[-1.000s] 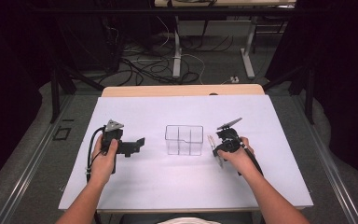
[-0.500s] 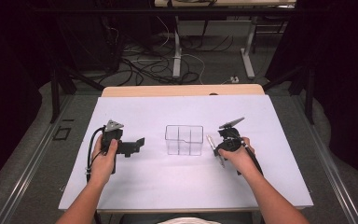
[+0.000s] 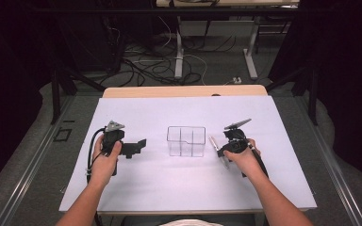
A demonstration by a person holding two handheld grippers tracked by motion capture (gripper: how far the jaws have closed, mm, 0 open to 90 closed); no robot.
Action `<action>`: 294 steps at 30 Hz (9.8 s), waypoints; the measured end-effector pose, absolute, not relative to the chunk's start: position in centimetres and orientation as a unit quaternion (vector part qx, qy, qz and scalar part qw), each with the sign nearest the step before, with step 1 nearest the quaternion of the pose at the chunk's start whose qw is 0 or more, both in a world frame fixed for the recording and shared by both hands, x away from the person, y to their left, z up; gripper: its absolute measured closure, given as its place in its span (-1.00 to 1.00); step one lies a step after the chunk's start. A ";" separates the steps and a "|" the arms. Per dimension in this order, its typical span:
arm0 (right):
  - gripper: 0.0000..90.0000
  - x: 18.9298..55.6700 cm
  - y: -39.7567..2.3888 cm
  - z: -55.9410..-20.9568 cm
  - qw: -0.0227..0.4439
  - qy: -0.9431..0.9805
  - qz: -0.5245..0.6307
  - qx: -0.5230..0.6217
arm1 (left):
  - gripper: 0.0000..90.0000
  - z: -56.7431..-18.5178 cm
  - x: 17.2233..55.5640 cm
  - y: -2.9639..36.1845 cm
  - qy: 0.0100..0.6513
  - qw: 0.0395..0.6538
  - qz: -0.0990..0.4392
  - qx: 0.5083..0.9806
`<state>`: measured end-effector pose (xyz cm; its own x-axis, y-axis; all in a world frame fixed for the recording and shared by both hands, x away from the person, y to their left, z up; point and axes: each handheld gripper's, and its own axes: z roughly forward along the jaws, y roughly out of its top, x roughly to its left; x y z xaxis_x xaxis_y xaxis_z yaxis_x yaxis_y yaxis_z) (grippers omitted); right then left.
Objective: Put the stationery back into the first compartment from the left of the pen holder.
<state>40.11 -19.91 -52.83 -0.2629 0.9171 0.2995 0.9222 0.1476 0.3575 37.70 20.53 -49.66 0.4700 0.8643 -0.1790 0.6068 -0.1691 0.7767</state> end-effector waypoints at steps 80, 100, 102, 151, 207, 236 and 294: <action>0.78 28.3 -14.1 -50.5 -0.435 -0.892 -0.077 0.097 | -0.45 -47.5 36.3 16.8 0.373 0.390 0.159 0.826; 0.78 27.7 -10.8 -50.7 -0.442 -0.879 -0.078 0.162 | -0.29 -47.3 34.8 14.3 0.303 0.375 0.131 0.866; 0.78 27.5 -10.7 -50.8 -0.442 -0.880 -0.072 0.160 | -0.27 -47.3 34.7 14.0 0.298 0.376 0.125 0.868; 0.78 26.8 -6.6 -51.8 -0.456 -0.855 -0.077 0.233 | 0.51 -50.2 33.0 9.1 0.180 0.280 0.069 0.940; 0.23 27.2 -8.5 -51.0 -0.476 -0.846 -0.132 0.201 | 0.77 -48.6 33.6 10.3 0.205 0.306 0.062 0.928; -0.45 29.4 -13.4 -51.7 -0.425 -0.892 -0.155 0.012 | 0.77 -46.0 35.5 11.2 0.276 0.455 0.097 0.841; -0.99 32.8 -19.0 -50.2 -0.320 -0.861 -0.273 -0.287 | 0.72 -49.4 39.7 10.2 0.359 0.510 0.137 0.769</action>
